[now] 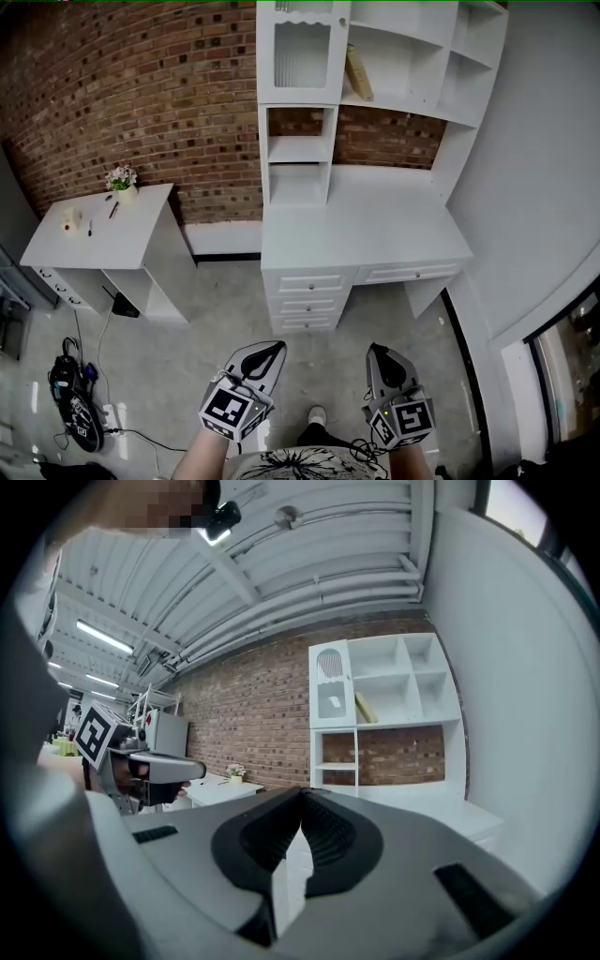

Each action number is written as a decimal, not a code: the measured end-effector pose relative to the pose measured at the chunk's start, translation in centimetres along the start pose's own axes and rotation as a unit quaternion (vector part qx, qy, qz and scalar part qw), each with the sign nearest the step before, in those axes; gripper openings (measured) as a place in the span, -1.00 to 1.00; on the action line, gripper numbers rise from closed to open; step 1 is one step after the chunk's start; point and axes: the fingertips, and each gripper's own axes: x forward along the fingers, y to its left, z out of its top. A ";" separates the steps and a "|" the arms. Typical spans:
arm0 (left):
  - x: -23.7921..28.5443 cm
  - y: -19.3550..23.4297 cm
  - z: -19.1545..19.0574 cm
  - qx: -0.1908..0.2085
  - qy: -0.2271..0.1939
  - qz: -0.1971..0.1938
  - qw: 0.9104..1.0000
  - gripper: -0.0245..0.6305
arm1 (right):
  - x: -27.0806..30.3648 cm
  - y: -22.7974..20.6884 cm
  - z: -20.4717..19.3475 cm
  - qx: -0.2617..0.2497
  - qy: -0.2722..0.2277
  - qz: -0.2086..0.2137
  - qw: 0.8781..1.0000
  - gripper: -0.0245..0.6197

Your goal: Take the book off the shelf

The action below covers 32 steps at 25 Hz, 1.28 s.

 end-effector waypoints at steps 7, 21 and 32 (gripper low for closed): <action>11.5 2.2 3.2 0.014 -0.010 0.021 1.000 -0.92 | 7.1 -10.1 2.6 -0.008 -0.014 0.020 1.000 -0.90; 26.3 10.3 2.2 0.014 0.004 0.021 1.000 -0.92 | 21.6 -19.7 1.7 -0.020 0.002 0.038 0.999 -0.90; 40.3 24.5 7.5 0.015 -0.037 0.040 0.998 -0.92 | 39.6 -27.3 6.0 -0.035 -0.008 0.030 0.999 -0.90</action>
